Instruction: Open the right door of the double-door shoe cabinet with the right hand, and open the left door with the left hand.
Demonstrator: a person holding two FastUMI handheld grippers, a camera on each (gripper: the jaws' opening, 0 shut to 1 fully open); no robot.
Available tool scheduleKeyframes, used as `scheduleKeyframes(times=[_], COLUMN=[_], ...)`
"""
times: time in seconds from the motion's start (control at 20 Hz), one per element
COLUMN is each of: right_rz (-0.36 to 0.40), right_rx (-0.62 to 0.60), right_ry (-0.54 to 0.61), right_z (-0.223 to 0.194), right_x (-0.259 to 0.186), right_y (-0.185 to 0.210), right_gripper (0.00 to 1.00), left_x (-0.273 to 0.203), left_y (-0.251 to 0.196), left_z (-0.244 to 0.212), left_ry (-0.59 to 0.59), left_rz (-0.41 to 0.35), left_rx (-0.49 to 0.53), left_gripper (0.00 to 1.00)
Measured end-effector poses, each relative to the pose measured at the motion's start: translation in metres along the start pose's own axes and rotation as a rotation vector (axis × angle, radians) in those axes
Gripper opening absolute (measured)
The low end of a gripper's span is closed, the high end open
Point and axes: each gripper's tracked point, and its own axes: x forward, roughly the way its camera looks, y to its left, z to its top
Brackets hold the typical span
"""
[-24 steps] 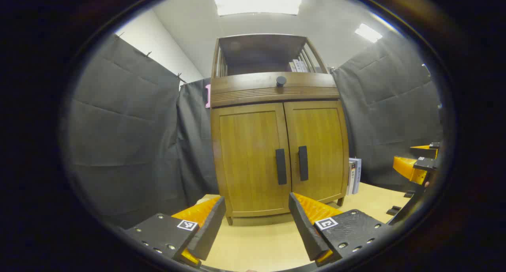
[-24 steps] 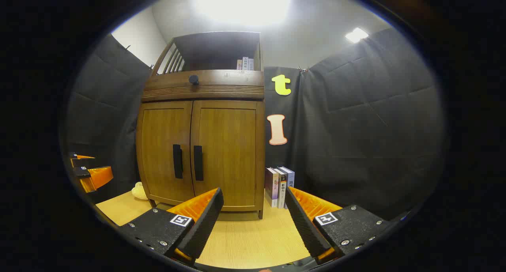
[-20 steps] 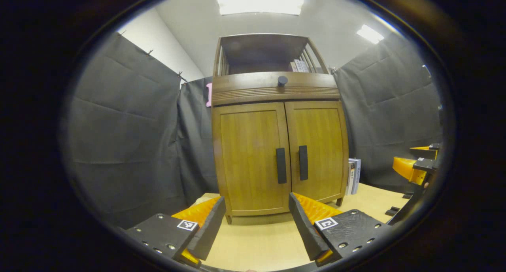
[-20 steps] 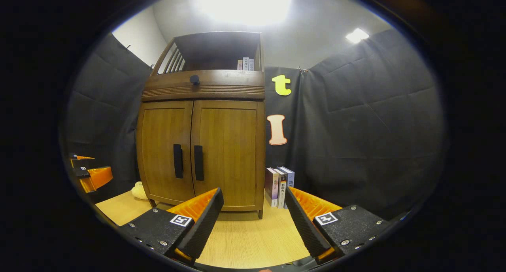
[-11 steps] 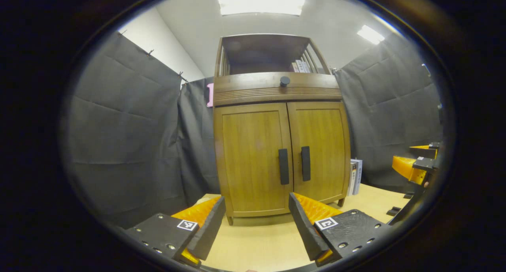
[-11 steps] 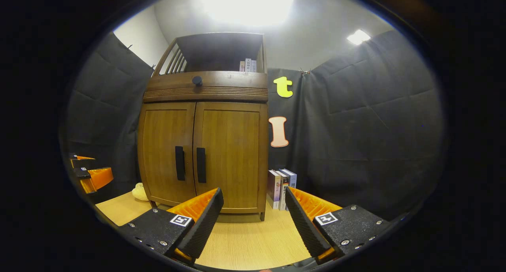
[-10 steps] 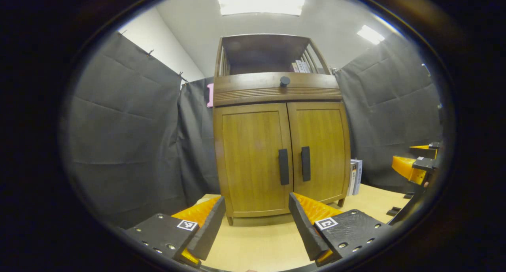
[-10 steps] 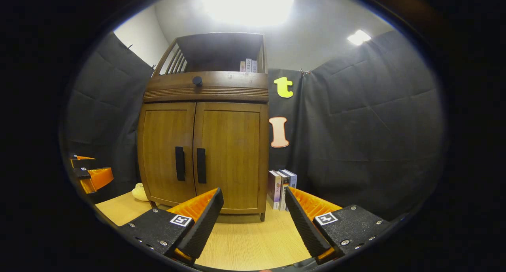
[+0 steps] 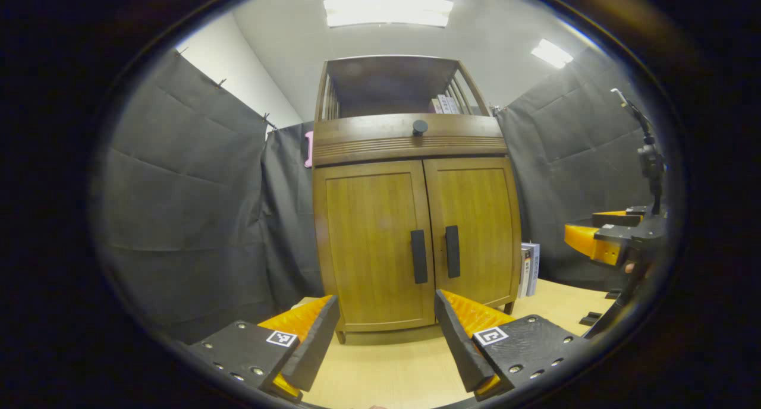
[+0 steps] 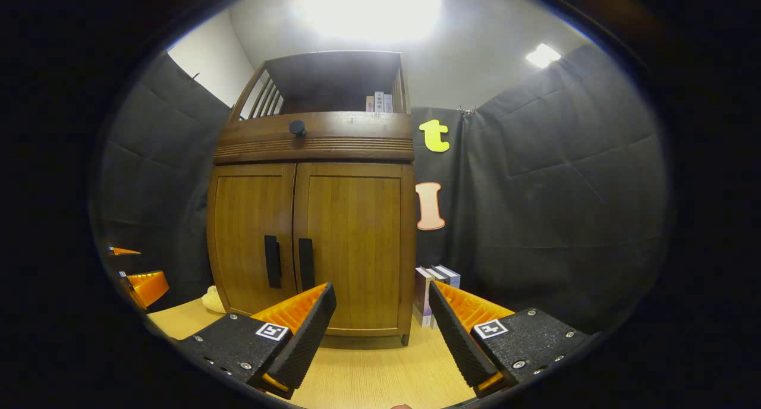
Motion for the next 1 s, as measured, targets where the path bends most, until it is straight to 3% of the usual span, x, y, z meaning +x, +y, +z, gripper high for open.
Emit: scheduleKeyframes(times=[0.05,0.15,0.2,0.25,0.4,1.0], right_rz=[0.015,0.040,0.054,0.068,0.102,0.209], right_rx=[0.003,0.010,0.015,0.020,0.037,0.053], right_ry=[-0.012,-0.035,-0.039,-0.046,-0.063,-0.035], right_z=[0.004,0.013,0.016,0.018,0.026,0.003], right_x=[0.008,0.024,0.033,0.042,0.070,0.157], right_y=[0.003,0.009,0.013,0.017,0.031,0.087], right_gripper=[0.97,0.96,0.96,0.96,0.97,0.97], left_x=[-0.001,-0.002,-0.004,-0.005,-0.005,-0.006], left_y=[0.001,0.006,0.009,0.011,0.023,0.048], left_z=[0.002,0.005,0.005,0.005,0.007,0.004], left_ry=[-0.004,-0.010,-0.007,-0.003,-0.001,0.019], left_rz=[0.006,0.026,0.035,0.046,0.091,0.269], left_rx=[0.003,0.007,0.007,0.010,0.027,0.063], left_gripper=[0.97,0.97,0.91,0.97,0.98,0.97])
